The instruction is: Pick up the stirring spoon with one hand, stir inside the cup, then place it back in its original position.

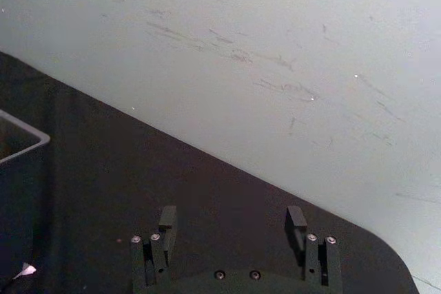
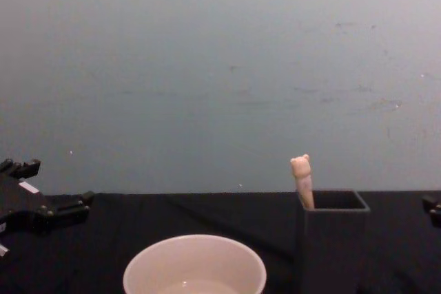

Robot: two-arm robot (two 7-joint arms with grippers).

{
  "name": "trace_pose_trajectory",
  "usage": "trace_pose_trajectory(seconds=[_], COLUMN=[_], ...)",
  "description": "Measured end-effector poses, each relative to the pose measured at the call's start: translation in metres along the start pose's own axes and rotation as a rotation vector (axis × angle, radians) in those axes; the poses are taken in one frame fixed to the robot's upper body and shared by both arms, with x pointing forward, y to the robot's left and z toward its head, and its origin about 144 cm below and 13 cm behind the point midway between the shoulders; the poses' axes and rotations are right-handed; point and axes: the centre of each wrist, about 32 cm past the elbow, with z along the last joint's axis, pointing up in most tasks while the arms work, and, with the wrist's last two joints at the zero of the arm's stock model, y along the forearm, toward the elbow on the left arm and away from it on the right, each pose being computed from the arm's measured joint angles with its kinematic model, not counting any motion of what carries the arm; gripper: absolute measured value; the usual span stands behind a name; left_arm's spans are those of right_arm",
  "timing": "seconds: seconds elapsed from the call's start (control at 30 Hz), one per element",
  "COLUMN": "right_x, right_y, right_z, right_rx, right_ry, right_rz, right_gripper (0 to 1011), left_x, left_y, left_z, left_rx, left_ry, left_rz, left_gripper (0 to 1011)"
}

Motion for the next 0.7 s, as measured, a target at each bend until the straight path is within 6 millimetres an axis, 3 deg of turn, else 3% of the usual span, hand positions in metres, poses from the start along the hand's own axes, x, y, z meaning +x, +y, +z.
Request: trace_pose_trajectory(seconds=[0.7], right_x=[0.0000], right_y=[0.0000], right_z=[0.0000], right_rx=[0.000], right_ry=[0.000], right_rz=[0.000], right_gripper=[1002], left_x=[0.0000], left_y=[0.0000], left_z=[0.0000], left_rx=[0.000], left_ry=[0.000], left_rz=[0.000], left_gripper=[1001])
